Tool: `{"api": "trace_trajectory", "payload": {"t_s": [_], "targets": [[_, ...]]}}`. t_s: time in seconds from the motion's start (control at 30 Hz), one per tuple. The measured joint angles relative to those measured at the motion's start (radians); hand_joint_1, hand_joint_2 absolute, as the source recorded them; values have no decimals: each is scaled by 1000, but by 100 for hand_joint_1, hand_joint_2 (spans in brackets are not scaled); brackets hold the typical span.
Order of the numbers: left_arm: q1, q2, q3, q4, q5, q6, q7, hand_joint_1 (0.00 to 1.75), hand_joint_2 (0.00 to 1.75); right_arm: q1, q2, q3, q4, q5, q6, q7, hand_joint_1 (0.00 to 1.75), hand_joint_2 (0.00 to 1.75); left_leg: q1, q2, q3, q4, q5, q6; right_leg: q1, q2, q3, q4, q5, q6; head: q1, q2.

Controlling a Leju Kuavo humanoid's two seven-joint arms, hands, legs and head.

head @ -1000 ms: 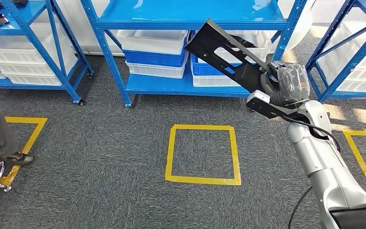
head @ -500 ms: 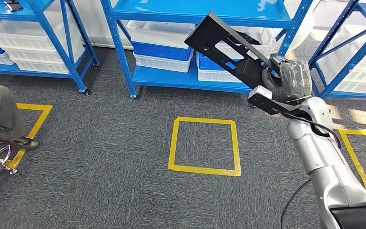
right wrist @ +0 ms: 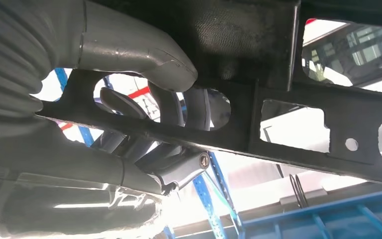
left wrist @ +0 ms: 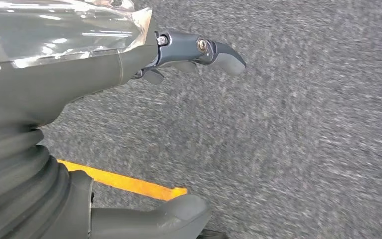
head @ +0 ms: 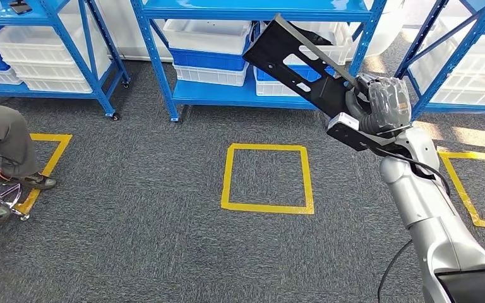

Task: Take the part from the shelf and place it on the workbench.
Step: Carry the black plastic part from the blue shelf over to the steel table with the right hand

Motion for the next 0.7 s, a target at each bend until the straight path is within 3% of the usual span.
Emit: {"api": "trace_trajectory", "payload": {"t_s": [0.03, 0.07, 0.1, 0.17, 0.2, 0.27, 0.33, 0.37, 0.43, 0.5, 0.53, 0.57, 0.6, 0.63, 0.7], "targets": [[0, 2, 0, 0, -1, 1, 1, 0, 175, 6, 0, -1, 0, 1, 0, 0, 175, 175, 4, 0, -4, 53, -15, -4, 0, 0, -13, 1, 10, 2, 0, 0], [0, 3, 0, 0, -2, 2, 2, 0, 175, 13, 0, -2, 0, 3, -1, 0, 175, 175, 7, 0, 6, 77, -9, -6, -1, 0, -24, 1, 19, 5, 0, 0], [0, 5, 0, 0, -3, 2, 3, 0, 175, 21, -1, -4, 0, 6, -2, 0, 175, 175, 10, 0, 35, 63, 11, -7, -2, 1, -35, 2, 27, 10, 0, 0], [-1, 8, 0, 0, -7, 3, 3, 0, 175, 32, -1, -7, -2, 9, -4, 0, 175, 175, 13, -2, 138, -57, 44, -3, -4, 0, -49, 2, 41, 20, 0, 0], [-2, 11, 0, 0, -10, 3, 3, 0, 175, 35, -1, -9, -3, 10, -5, 0, 175, 175, 12, -4, 190, -129, 47, 0, -4, 0, -54, 2, 48, 26, 0, 0], [-3, 14, 0, 0, -12, 3, 2, 0, 175, 37, 0, -11, -5, 13, -10, 0, 175, 175, 6, -7, 243, -213, 37, 6, -2, -1, -62, 1, 63, 43, 1, 0], [-3, 17, 0, 0, -13, 2, 2, 0, 175, 39, 2, -12, -5, 18, -14, 1, 175, 175, 3, -6, 238, -233, 41, 16, -1, -2, -73, 2, 74, 58, 1, 0], [-4, 18, 0, 0, -13, 2, 2, 0, 175, 42, 3, -12, -5, 21, -15, 1, 175, 175, 2, -4, 231, -238, 48, 26, -1, -2, -84, 13, 65, 60, 2, 0], [-4, 19, 0, 0, -13, 1, 2, 0, 175, 46, 5, -12, -5, 23, -16, 1, 175, 175, -1, -1, 209, -244, 70, 51, 0, -1, -117, 79, 3, 48, 3, 0], [-4, 21, 0, 0, -13, 0, 3, 0, 175, 48, 8, -12, -5, 31, -16, 3, 175, 175, -9, -1, 179, -243, 93, 63, 1, 1, -154, 207, -75, 35, 4, 0], [-4, 22, 0, 0, -14, 0, 2, 0, 175, 49, 11, -11, -4, 36, -16, 4, 175, 175, -13, -1, 163, -243, 105, 65, 2, 1, -163, 262, -94, 37, 4, 0], [-4, 22, 0, 0, -15, 0, 1, 0, 175, 49, 15, -10, -4, 42, -16, 6, 175, 175, -17, -1, 148, -242, 117, 67, 4, 2, -159, 294, -93, 43, 4, 0], [-4, 22, 0, 0, -16, 0, -1, 0, 175, 48, 19, -9, -3, 47, -16, 8, 175, 175, -20, -1, 133, -242, 129, 67, 7, 2, -138, 291, -75, 50, 4, 0], [-4, 22, 0, 0, -18, -1, -4, 0, 175, 47, 24, -9, -3, 50, -16, 9, 175, 175, -23, -1, 120, -242, 140, 66, 10, 2, -101, 251, -52, 54, 3, 0], [-5, 22, 0, 0, -20, -4, -9, 0, 175, 41, 33, -8, -3, 52, -15, 9, 175, 175, -27, -1, 99, -240, 161, 62, 20, 2, 5, 105, -42, 44, 3, 0]]}}
